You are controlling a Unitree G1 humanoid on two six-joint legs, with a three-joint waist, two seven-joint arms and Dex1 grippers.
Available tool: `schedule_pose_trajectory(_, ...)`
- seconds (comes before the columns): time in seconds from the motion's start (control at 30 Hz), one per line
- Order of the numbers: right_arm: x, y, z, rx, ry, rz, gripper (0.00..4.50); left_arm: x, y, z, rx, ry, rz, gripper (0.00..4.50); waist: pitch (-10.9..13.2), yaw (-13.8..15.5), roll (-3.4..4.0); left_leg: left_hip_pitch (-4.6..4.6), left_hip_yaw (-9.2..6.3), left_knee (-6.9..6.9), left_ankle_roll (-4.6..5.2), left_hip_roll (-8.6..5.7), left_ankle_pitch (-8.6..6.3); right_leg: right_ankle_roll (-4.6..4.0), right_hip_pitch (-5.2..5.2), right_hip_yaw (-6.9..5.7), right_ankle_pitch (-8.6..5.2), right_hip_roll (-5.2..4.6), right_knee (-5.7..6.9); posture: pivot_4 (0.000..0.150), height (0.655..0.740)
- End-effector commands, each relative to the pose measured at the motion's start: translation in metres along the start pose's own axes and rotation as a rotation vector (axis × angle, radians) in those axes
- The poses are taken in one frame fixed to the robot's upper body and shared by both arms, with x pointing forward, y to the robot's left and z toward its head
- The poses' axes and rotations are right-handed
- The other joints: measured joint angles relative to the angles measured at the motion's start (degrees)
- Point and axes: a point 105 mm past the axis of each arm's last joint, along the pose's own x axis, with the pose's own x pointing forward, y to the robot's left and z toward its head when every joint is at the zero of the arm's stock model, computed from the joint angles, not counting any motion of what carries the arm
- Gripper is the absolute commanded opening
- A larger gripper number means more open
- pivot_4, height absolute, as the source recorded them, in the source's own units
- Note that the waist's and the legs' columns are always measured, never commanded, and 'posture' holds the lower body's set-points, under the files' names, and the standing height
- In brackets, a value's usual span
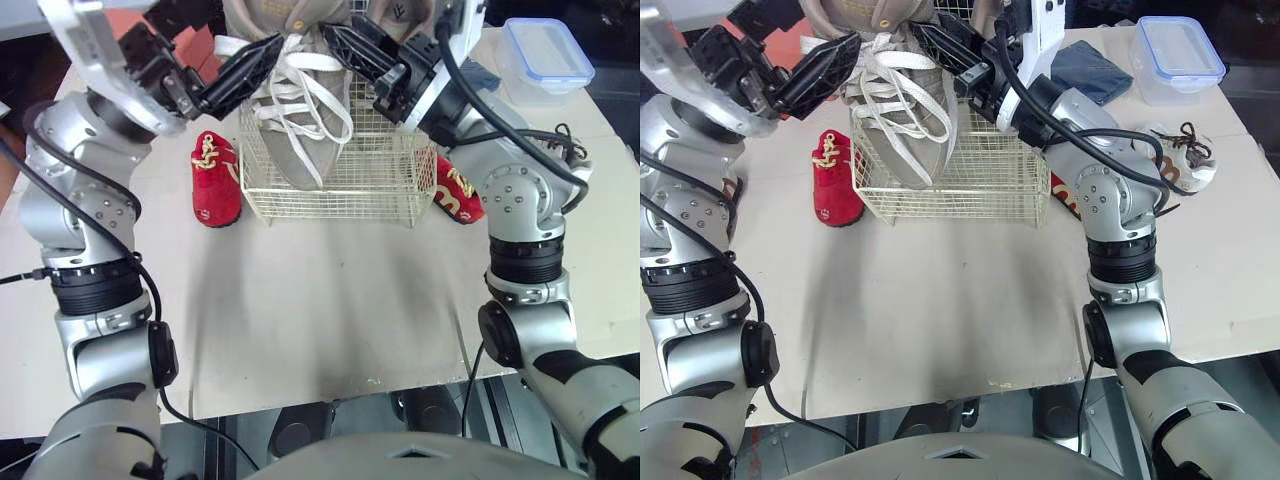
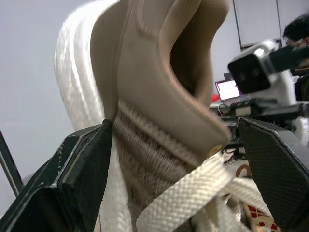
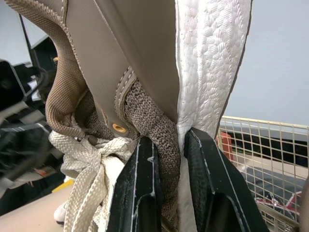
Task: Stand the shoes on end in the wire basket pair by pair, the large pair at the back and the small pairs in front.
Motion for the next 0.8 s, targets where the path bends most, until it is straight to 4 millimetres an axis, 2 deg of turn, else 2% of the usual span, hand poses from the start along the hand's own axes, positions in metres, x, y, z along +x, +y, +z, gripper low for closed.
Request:
schedule_pose_trajectory(0.03,0.000,0.016,0.026,-0.046,-0.104,0.066,0.08,-0.002,0.002,0.007,0.050,-0.004,-0.008,3.66,0.00,0.04,0.00,0.00,0.00,0.00,0.00,0.00,0.00,0.00,0.00,0.00,0.00,0.00,0.00,0.150,0.7400)
schedule_pose_trajectory(0.07,0.000,0.016,0.026,-0.046,-0.103,0.067,0.08,-0.002,0.003,0.009,0.052,-0.014,-0.006,3.16,0.00,0.05,0.00,0.00,0.00,0.00,0.00,0.00,0.00,0.00,0.00,0.00,0.00,0.00,0.00,0.150,0.7400)
schedule_pose_trajectory(0.13,-0.001,0.017,0.025,-0.045,-0.102,0.071,0.08,-0.002,0.004,0.011,0.055,-0.031,-0.002,2.50,0.00,0.07,0.00,0.00,0.00,0.01,0.00,0.00,0.00,0.00,0.00,0.00,0.00,-0.01,0.00,0.150,0.7400)
schedule_pose_trajectory(0.17,-0.001,0.017,0.025,-0.044,-0.102,0.074,0.08,-0.002,0.005,0.012,0.056,-0.035,-0.001,1.95,0.00,0.07,0.00,0.00,0.00,0.01,0.00,0.00,0.00,0.00,0.00,0.00,0.00,-0.01,-0.01,0.150,0.7400)
schedule_pose_trajectory(0.27,-0.001,0.018,0.024,-0.043,-0.101,0.079,0.08,-0.002,0.005,0.013,0.061,-0.041,-0.002,0.74,0.00,0.06,0.00,0.00,0.00,0.00,0.00,0.00,0.00,0.00,0.00,-0.01,0.00,-0.01,0.00,0.150,0.7400)
schedule_pose_trajectory(0.3,-0.002,0.018,0.024,-0.045,-0.098,0.079,0.08,-0.002,0.005,0.013,0.063,-0.046,0.002,0.47,0.00,0.06,0.00,0.00,0.00,0.00,0.00,0.00,0.00,0.00,0.00,0.00,0.00,-0.01,0.00,0.150,0.7400)
schedule_pose_trajectory(0.33,-0.002,0.018,0.023,-0.048,-0.096,0.078,0.08,-0.002,0.005,0.014,0.062,-0.050,0.004,0.30,0.00,0.08,0.00,0.00,0.00,0.00,0.00,0.00,0.00,0.00,0.00,0.00,0.00,-0.01,-0.01,0.150,0.7400)
schedule_pose_trajectory(0.47,-0.003,0.017,0.024,-0.070,-0.095,0.075,0.08,-0.001,0.008,0.015,0.086,-0.066,0.036,0.30,0.00,0.12,0.00,0.00,0.00,0.01,0.00,0.00,0.00,0.00,0.00,0.00,0.00,-0.01,0.00,0.150,0.7400)
schedule_pose_trajectory(0.63,-0.006,0.023,0.031,-0.096,-0.114,0.131,2.37,0.001,0.022,0.023,0.149,-0.106,0.118,0.30,0.00,0.12,0.00,0.00,0.00,0.00,0.00,0.00,0.00,0.00,0.00,-0.01,0.00,-0.01,0.00,0.150,0.7400)
schedule_pose_trajectory(0.77,-0.014,0.029,0.042,-0.144,-0.144,0.168,4.30,0.001,0.037,0.039,0.199,-0.184,0.201,0.30,0.00,0.25,0.00,-0.01,-0.01,0.03,0.00,-0.01,0.00,0.00,0.01,-0.03,0.00,-0.02,-0.01,0.150,0.7400)
schedule_pose_trajectory(0.8,-0.016,0.029,0.043,-0.162,-0.142,0.167,4.47,0.002,0.041,0.043,0.213,-0.202,0.222,0.30,0.00,0.28,-0.01,-0.01,-0.02,0.04,0.00,-0.01,0.00,0.00,0.01,-0.03,0.00,-0.02,0.00,0.150,0.7400)
